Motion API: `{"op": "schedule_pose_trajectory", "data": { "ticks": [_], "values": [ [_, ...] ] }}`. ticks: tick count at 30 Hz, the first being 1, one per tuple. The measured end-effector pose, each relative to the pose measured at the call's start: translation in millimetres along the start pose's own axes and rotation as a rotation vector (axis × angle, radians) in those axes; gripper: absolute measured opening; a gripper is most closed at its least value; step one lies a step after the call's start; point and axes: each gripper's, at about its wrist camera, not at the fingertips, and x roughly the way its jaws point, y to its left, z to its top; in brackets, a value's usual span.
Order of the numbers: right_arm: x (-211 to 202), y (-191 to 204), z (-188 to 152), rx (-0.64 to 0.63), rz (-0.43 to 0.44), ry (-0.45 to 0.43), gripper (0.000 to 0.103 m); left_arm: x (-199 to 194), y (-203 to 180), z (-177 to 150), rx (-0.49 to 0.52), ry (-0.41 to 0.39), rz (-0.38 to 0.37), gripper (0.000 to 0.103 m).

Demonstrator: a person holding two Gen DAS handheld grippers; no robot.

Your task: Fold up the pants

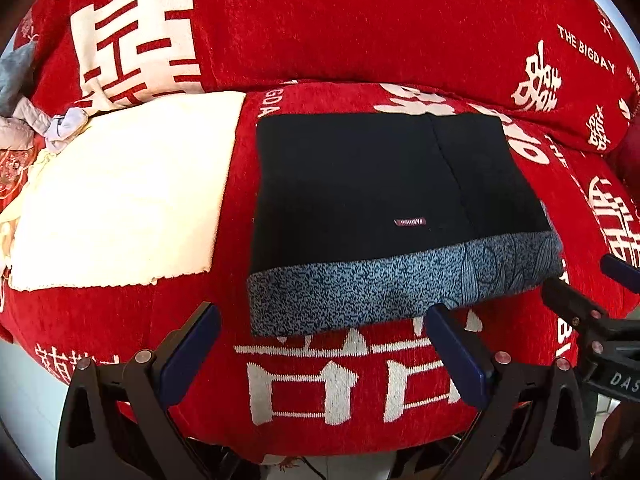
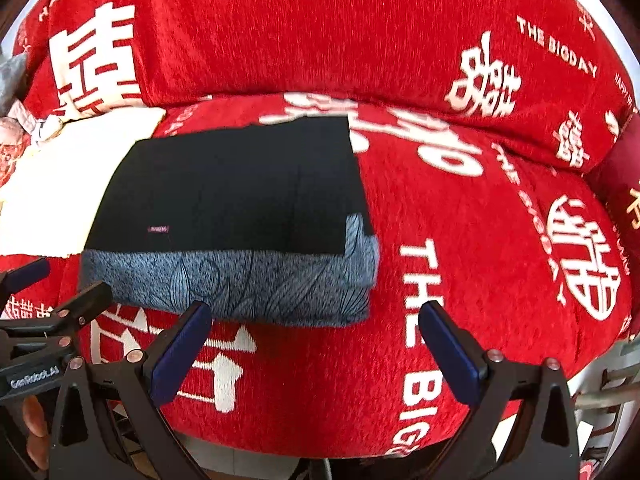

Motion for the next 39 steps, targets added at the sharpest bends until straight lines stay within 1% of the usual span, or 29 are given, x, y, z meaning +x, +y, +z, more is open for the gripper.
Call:
{"op": "schedule_pose_trajectory", "data": {
  "ticks": [4,5,7,8,12,14,16,21,25,31,39],
  "values": [
    [5.7,-0.8,-2.2,0.006,-0.007,0.016,0.103,1.1,-0.6,-4.0,0.004,-0.004,0.023,0.103],
    [6.6,-1.1,-2.2,0.006,-0.008,0.019,0.103,2.0,-0.5,-5.8,-0.003,0.010,0.019,0.103],
    [9.1,-1.6,-1.6,0.011,-0.009,0.025,0.103,4.7,-1.1,-7.4,-0.008,0.033,-0.021,0.103],
    [10.3,-1.8,-1.1,0.012,-0.010,0.028,0.103,5.6,-1.1,-8.0,-0.007,0.036,-0.020,0.103],
    [15.3,-1.4,-0.1,0.015,-0.017,0.040,0.103,4.6,-5.1,-9.3,0.010,0.005,0.027,0.103],
    [17.2,-1.7,0.6,0.011,-0.019,0.044,0.103,4.3,-4.6,-8.5,0.006,0.012,0.034,0.103],
    [17.9,-1.7,1.1,0.011,-0.021,0.044,0.103,5.2,-4.0,-7.3,0.003,0.023,0.016,0.103],
    [20.7,-1.7,2.2,0.003,-0.026,0.053,0.103,8.3,-5.6,-5.6,0.008,0.024,0.048,0.103],
    [21.8,-0.2,2.6,-0.007,-0.021,0.063,0.103,8.5,-2.9,-4.2,-0.008,0.021,0.032,0.103],
    [21.4,2.3,4.1,-0.022,-0.020,0.062,0.103,11.3,4.9,-2.8,-0.046,0.025,0.034,0.103],
    [20.3,5.0,3.3,-0.029,-0.014,0.064,0.103,10.6,4.5,-4.9,-0.037,0.029,0.024,0.103]
  ]
}}
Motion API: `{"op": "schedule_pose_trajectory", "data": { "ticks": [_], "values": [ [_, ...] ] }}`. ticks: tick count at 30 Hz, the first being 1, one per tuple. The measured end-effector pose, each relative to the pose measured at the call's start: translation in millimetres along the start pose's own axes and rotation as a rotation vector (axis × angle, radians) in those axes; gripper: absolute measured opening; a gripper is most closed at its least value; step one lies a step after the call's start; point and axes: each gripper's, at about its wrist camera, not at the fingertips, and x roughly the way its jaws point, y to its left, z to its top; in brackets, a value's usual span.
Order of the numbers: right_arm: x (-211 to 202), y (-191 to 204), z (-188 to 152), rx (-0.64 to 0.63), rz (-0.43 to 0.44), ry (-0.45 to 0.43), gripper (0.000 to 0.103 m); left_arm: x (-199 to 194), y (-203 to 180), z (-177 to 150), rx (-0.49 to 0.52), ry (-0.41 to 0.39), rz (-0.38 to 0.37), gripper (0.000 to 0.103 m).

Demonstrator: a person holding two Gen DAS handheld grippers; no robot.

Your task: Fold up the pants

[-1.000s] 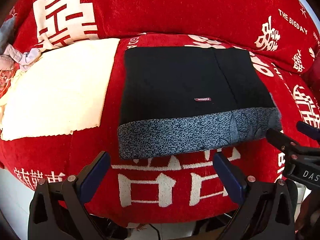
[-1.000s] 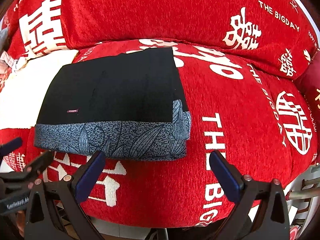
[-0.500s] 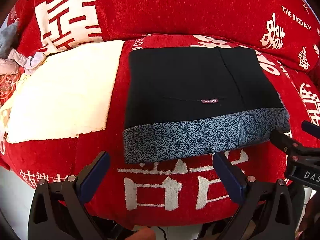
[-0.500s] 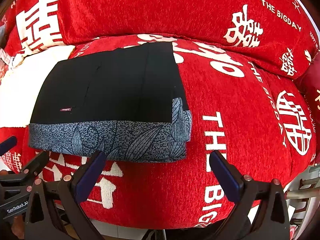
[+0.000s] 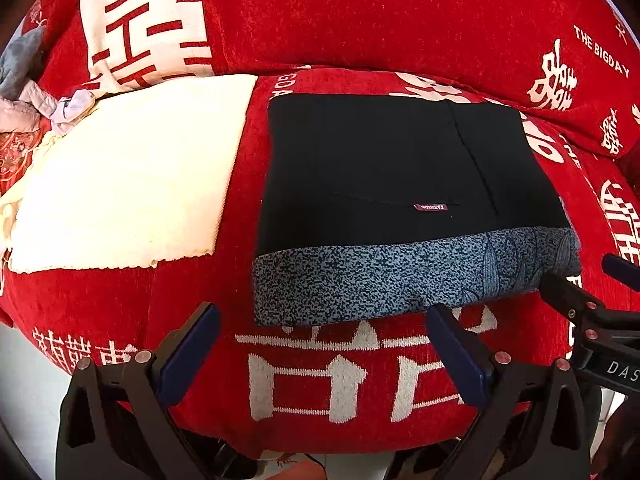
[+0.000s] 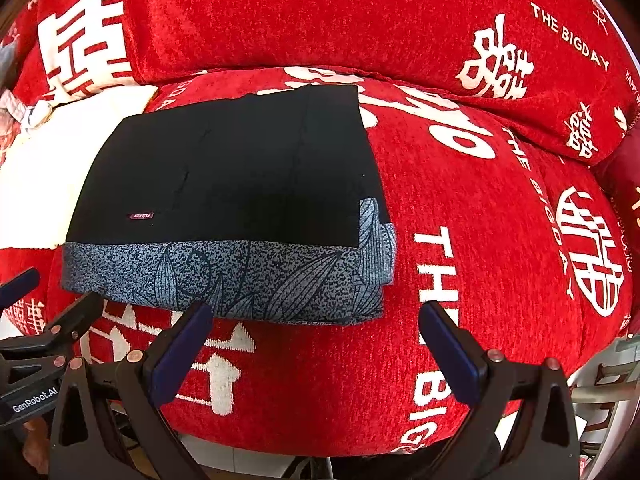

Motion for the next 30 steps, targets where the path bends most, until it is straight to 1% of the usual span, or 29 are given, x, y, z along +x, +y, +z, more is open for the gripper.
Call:
{"op": "schedule_pose_trajectory", "data": {
  "ticks": [4,13,22,30],
  "values": [
    [-1.7,0.5,-2.2,0.002,0.004,0.001,0.103,-2.3,-2.3,-1.5,0.011,-0.002,-0.004,0.103],
    [-8.4,2.2,-4.1,0.000,0.005,-0.009,0.103,-9.3,-1.1,-5.4,-0.006,-0.001,-0.009,0.103],
    [-12.3,6.8,-7.7,-0.005,0.008,-0.011,0.103,-13.0,-0.7,-6.7,0.010,-0.004,-0.016,0.103],
    [-15.0,6.7,-8.3,-0.005,0.010,-0.015,0.103,-15.0,0.1,-8.0,0.005,-0.002,-0.025,0.103]
  ]
}}
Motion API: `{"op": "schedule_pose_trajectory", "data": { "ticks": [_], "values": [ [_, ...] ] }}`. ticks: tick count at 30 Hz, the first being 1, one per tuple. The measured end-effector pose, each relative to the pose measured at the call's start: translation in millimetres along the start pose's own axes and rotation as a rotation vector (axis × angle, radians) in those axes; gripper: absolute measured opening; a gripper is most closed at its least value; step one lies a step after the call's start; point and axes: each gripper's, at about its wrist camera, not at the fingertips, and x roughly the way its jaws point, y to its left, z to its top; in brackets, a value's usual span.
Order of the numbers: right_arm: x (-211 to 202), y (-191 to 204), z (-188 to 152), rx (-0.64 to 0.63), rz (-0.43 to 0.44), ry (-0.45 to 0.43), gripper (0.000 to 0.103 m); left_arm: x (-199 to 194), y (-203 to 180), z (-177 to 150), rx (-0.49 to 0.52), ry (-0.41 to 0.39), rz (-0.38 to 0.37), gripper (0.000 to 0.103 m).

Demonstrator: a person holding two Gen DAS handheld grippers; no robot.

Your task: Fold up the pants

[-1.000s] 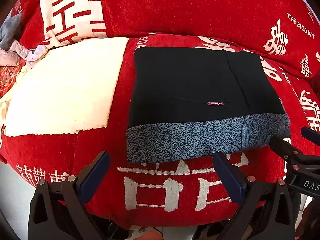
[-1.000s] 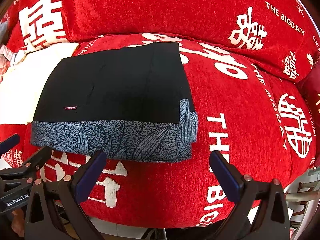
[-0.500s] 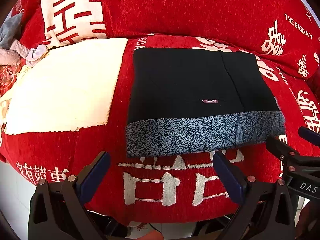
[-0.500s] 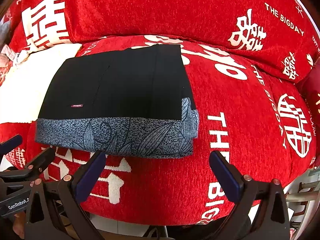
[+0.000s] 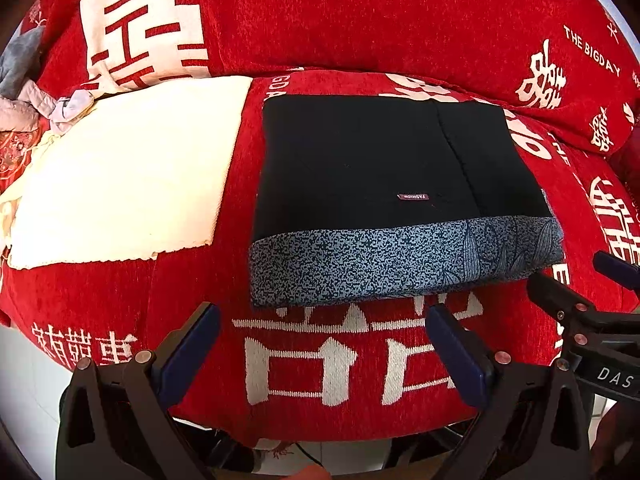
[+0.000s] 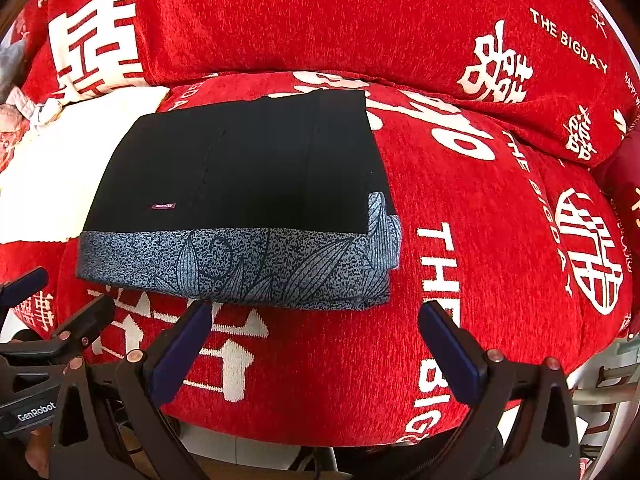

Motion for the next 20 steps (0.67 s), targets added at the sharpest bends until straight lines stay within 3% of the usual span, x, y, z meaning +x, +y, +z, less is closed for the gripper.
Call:
{"op": "schedule_pose_trajectory", "data": {
  "ticks": [20],
  "values": [
    [-19.8,-0.6,-18.4,0.022,0.001,-0.045,0.103,-24.8,1.9,-16.3,-0.006,-0.067,-0.011,0.103]
  ]
}}
